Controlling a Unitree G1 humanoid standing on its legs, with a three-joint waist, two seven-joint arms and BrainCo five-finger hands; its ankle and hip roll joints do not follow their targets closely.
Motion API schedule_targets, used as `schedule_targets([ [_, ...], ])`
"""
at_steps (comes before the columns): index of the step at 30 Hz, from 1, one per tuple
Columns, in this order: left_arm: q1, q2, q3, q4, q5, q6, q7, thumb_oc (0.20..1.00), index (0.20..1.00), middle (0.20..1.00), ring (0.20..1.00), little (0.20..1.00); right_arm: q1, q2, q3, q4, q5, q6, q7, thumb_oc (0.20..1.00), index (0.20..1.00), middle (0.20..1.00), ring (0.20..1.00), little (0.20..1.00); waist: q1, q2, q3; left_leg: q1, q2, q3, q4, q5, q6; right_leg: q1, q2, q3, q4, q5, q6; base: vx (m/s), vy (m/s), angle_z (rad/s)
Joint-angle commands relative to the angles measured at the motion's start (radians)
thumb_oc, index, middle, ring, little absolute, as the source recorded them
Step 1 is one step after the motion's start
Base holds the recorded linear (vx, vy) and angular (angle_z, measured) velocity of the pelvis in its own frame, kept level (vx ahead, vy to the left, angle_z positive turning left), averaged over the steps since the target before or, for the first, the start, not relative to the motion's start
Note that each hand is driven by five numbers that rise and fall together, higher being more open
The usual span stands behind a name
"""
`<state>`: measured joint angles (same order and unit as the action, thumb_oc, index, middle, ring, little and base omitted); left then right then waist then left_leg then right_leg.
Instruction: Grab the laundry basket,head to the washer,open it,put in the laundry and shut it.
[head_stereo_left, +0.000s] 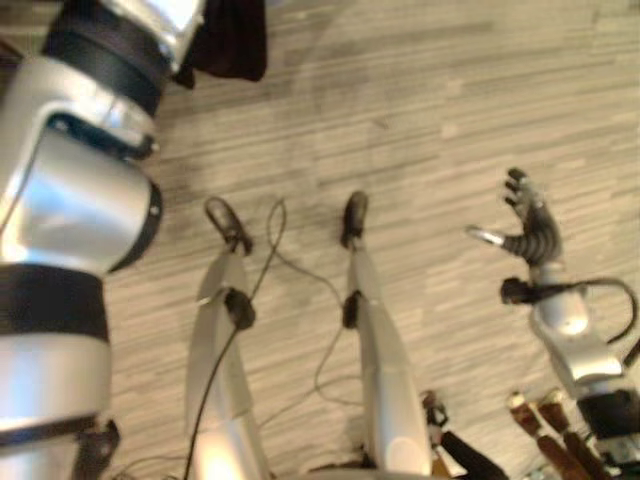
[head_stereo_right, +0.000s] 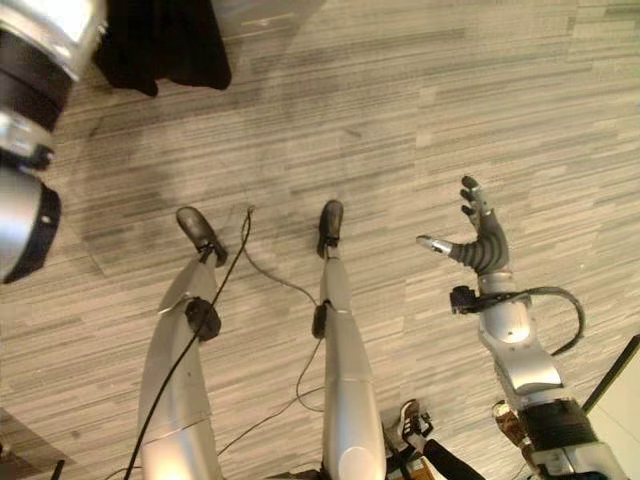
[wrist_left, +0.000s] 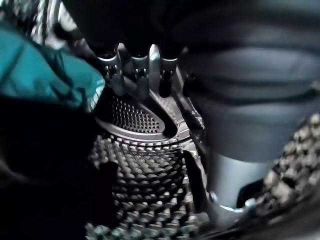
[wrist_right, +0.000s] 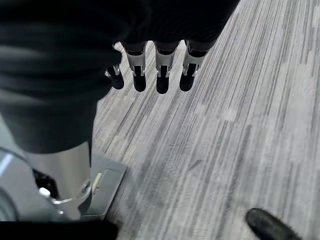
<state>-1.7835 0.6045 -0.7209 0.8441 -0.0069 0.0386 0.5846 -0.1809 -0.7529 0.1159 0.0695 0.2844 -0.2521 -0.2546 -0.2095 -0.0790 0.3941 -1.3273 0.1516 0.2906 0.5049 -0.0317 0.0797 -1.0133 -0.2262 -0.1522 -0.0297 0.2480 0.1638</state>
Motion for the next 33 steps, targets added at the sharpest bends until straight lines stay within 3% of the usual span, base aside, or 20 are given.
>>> schedule_targets([
  [1,0.082,0.051,0.094,-0.124,0.163,-0.003,0.093,1.000,1.000,1.000,1.000,1.000,0.048,0.001,-0.041,0.043,0.042,-0.043,-0.015,1.000,1.000,1.000,1.000,1.000,0.001,0.017,-0.073,0.121,-0.007,-0.108,-0.089,-0.079,-0.077,0.193,0.000,-0.018,0.111,-0.237,0.016,-0.03,-0.016,-0.02],
  [2,0.186,0.096,0.160,-0.241,0.222,-0.001,0.107,1.000,1.000,1.000,1.000,1.000,0.049,0.025,-0.044,0.041,0.047,-0.043,-0.014,1.000,1.000,1.000,1.000,1.000,0.012,0.014,-0.065,0.136,-0.004,-0.111,-0.095,-0.074,-0.080,0.194,0.003,-0.019,0.122,-0.243,0.012,0.00,0.000,0.00],
  [5,0.315,0.133,0.239,-0.357,0.286,0.005,0.110,1.000,1.000,1.000,1.000,1.000,0.058,0.040,-0.046,0.036,0.051,-0.044,-0.007,1.000,1.000,1.000,1.000,1.000,0.020,0.009,-0.058,0.153,-0.002,-0.115,-0.101,-0.070,-0.083,0.196,0.008,-0.018,0.131,-0.248,0.007,-0.01,-0.014,0.00],
  [6,0.450,0.164,0.319,-0.482,0.349,0.006,0.098,1.000,1.000,1.000,1.000,1.000,0.072,0.053,-0.054,0.027,0.050,-0.044,0.001,1.000,1.000,1.000,1.000,1.000,0.030,0.005,-0.049,0.171,-0.001,-0.119,-0.110,-0.062,-0.088,0.202,0.010,-0.022,0.137,-0.252,0.003,-0.03,-0.037,0.01],
  [9,0.619,0.173,0.428,-0.624,0.406,0.000,0.077,1.000,1.000,1.000,1.000,1.000,0.092,0.069,-0.057,0.018,0.044,-0.036,0.009,1.000,1.000,1.000,1.000,1.000,0.042,0.007,-0.041,0.197,0.000,-0.117,-0.127,-0.052,-0.093,0.212,0.012,-0.024,0.143,-0.254,-0.001,-0.03,-0.035,0.03],
  [11,0.807,0.157,0.531,-0.775,0.434,-0.043,0.067,1.000,1.000,1.000,1.000,1.000,0.126,0.090,-0.067,-0.009,0.037,-0.031,0.028,1.000,1.000,1.000,1.000,1.000,0.060,0.003,-0.032,0.215,-0.005,-0.122,-0.137,-0.039,-0.099,0.221,0.014,-0.031,0.151,-0.255,-0.007,-0.04,-0.051,0.07],
  [16,1.101,0.105,0.648,-0.991,0.389,-0.124,-0.004,1.000,1.000,1.000,1.000,1.000,0.215,0.097,-0.078,-0.030,-0.037,0.003,0.048,1.000,1.000,1.000,1.000,1.000,0.082,0.007,-0.027,0.239,-0.012,-0.129,-0.150,-0.025,-0.103,0.236,0.013,-0.046,0.176,-0.265,-0.016,-0.03,-0.044,0.07],
  [17,1.226,0.109,0.730,-1.070,0.366,-0.149,-0.020,1.000,1.000,1.000,1.000,1.000,0.295,0.075,-0.156,-0.272,-0.047,-0.012,0.068,1.000,1.000,1.000,1.000,1.000,0.083,0.001,-0.027,0.244,-0.012,-0.131,-0.150,-0.027,-0.105,0.238,0.014,-0.048,0.181,-0.269,-0.017,-0.03,-0.013,0.11],
  [18,1.303,0.053,0.686,-1.097,0.291,-0.174,-0.068,1.000,1.000,1.000,1.000,1.000,0.283,0.062,-0.100,-0.091,-0.084,0.039,0.080,1.000,1.000,1.000,1.000,1.000,0.100,0.013,-0.024,0.248,-0.015,-0.134,-0.152,-0.021,-0.102,0.235,0.011,-0.056,0.198,-0.272,-0.023,-0.03,-0.012,0.08],
  [19,1.311,0.052,0.690,-1.107,0.289,-0.171,-0.073,1.000,1.000,1.000,1.000,1.000,0.279,0.063,-0.095,-0.083,-0.088,0.036,0.079,1.000,1.000,1.000,1.000,1.000,0.100,0.013,-0.025,0.249,-0.015,-0.135,-0.153,-0.021,-0.102,0.236,0.011,-0.057,0.200,-0.273,-0.023,-0.02,-0.030,0.08],
  [20,1.411,0.066,0.766,-1.161,0.258,-0.185,-0.101,1.000,1.000,1.000,1.000,1.000,0.360,0.046,-0.192,-0.231,-0.091,0.024,0.094,1.000,1.000,1.000,1.000,1.000,0.098,0.004,-0.020,0.249,-0.016,-0.138,-0.152,-0.021,-0.104,0.234,0.012,-0.059,0.209,-0.277,-0.024,-0.01,-0.076,0.10],
  [21,1.504,0.059,0.699,-1.189,0.138,-0.223,-0.182,1.000,1.000,1.000,1.000,1.000,0.259,-0.038,-0.145,-0.095,-0.117,0.098,0.085,1.000,1.000,1.000,1.000,1.000,0.152,0.026,-0.025,0.249,-0.025,-0.148,-0.154,-0.017,-0.101,0.231,0.003,-0.076,0.230,-0.290,-0.033,-0.01,-0.110,0.14],
  [22,1.530,0.058,0.688,-1.212,0.104,-0.226,-0.199,1.000,1.000,1.000,1.000,1.000,0.155,-0.038,-0.099,-0.010,-0.136,0.129,0.045,1.000,1.000,1.000,1.000,1.000,0.184,0.042,-0.025,0.249,-0.031,-0.154,-0.160,-0.015,-0.098,0.228,0.000,-0.082,0.240,-0.297,-0.038,-0.01,-0.087,0.13],
  [23,1.537,0.062,0.705,-1.218,0.101,-0.223,-0.202,1.000,1.000,1.000,1.000,1.000,0.123,-0.037,-0.074,0.011,-0.137,0.122,0.039,1.000,1.000,1.000,1.000,1.000,0.172,0.039,-0.022,0.246,-0.032,-0.156,-0.161,-0.011,-0.096,0.226,0.000,-0.085,0.240,-0.295,-0.039,-0.01,-0.056,0.18],
  [26,1.660,0.076,0.719,-1.274,-0.025,-0.264,-0.259,1.000,1.000,1.000,1.000,1.000,-0.082,-0.022,0.022,0.181,-0.216,0.192,-0.037,1.000,1.000,1.000,1.000,1.000,0.244,0.073,-0.003,0.242,-0.050,-0.169,-0.163,-0.003,-0.090,0.217,-0.011,-0.098,0.267,-0.314,-0.049,0.00,-0.030,0.25],
  [27,1.717,0.073,0.706,-1.293,-0.087,-0.277,-0.278,1.000,1.000,1.000,1.000,1.000,-0.208,-0.020,0.053,0.301,-0.261,0.223,-0.084,1.000,1.000,1.000,1.000,1.000,0.294,0.089,0.001,0.240,-0.061,-0.173,-0.170,0.002,-0.088,0.208,-0.017,-0.109,0.281,-0.325,-0.053,0.01,-0.033,0.17],
  [28,1.724,0.071,0.721,-1.297,-0.091,-0.276,-0.281,1.000,1.000,1.000,1.000,1.000,-0.239,-0.016,0.077,0.327,-0.261,0.215,-0.090,1.000,1.000,1.000,1.000,1.000,0.284,0.088,0.004,0.239,-0.060,-0.174,-0.170,0.002,-0.088,0.205,-0.016,-0.109,0.284,-0.325,-0.054,0.01,-0.020,0.15],
  [31,1.805,0.063,0.706,-1.314,-0.159,-0.290,-0.303,1.000,1.000,1.000,1.000,1.000,-0.502,0.015,0.173,0.593,-0.276,0.240,-0.157,1.000,1.000,1.000,1.000,1.000,0.353,0.120,0.021,0.223,-0.076,-0.180,-0.178,0.010,-0.086,0.173,-0.023,-0.115,0.321,-0.346,-0.062,0.03,-0.014,0.23],
  [33,1.834,0.051,0.705,-1.314,-0.181,-0.295,-0.310,1.000,1.000,1.000,1.000,1.000,-0.598,0.038,0.227,0.691,-0.272,0.234,-0.172,1.000,1.000,1.000,1.000,1.000,0.368,0.131,0.029,0.214,-0.081,-0.183,-0.178,0.012,-0.085,0.156,-0.025,-0.116,0.349,-0.360,-0.066,0.03,0.008,0.28],
])
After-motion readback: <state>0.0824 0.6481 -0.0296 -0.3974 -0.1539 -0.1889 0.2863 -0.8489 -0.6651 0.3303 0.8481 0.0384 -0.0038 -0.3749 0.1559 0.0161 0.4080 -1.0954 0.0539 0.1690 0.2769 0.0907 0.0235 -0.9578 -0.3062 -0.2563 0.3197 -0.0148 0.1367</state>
